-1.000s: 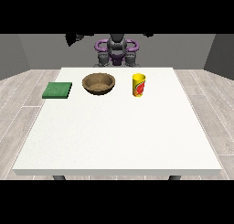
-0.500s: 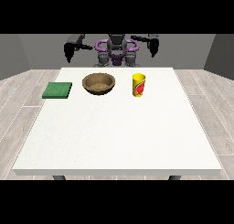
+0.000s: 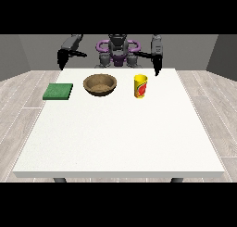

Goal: Pick the cup and pour the ball into the bowl, then pick the bowl and place it on the pad

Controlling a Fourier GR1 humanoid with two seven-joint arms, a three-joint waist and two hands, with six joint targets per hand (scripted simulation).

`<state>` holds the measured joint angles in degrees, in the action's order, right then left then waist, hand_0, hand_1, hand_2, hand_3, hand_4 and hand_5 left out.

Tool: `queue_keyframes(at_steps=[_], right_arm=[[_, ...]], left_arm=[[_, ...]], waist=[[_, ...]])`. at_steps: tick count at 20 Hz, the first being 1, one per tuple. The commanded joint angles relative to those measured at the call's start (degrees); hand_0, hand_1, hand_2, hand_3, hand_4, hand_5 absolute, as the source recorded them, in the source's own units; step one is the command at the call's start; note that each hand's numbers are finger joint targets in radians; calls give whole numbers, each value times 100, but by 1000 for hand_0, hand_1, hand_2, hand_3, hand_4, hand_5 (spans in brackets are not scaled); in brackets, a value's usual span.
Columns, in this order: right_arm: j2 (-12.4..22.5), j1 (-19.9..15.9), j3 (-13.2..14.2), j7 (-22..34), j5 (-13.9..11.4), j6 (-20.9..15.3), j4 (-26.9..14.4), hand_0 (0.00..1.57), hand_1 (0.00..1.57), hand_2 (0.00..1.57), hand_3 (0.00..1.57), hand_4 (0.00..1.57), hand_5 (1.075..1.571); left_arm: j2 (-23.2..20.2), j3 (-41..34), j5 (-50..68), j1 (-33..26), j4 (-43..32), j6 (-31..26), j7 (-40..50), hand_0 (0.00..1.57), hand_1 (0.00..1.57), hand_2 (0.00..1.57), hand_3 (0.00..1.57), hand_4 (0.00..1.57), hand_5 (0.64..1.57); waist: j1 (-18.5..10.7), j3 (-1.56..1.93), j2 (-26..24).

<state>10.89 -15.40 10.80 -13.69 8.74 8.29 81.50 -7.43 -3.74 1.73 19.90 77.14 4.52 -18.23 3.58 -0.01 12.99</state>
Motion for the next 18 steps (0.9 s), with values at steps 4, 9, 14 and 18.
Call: queue_keyframes(at_steps=[4,9,14,18], right_arm=[[103,-140,134,-136,103,160,-534,0,0,0,0,0,1563],[478,-323,446,-508,284,558,-1153,0,0,0,0,0,1562],[582,-489,610,-982,286,649,-1657,0,0,0,0,0,1559],[572,-336,516,-701,291,635,-1428,0,0,0,0,0,1559]], left_arm=[[69,-204,-192,234,-1363,59,-1054,0,0,0,0,0,1246],[396,-194,-325,642,-1839,477,-1303,0,0,0,0,0,1278],[535,-226,-331,860,-2348,554,-1700,0,0,0,0,0,1262],[271,-560,-142,1041,-3151,322,-2057,0,0,0,0,0,1219]], waist=[[38,-1,-107],[165,0,73],[87,1,268],[223,-1,122]])
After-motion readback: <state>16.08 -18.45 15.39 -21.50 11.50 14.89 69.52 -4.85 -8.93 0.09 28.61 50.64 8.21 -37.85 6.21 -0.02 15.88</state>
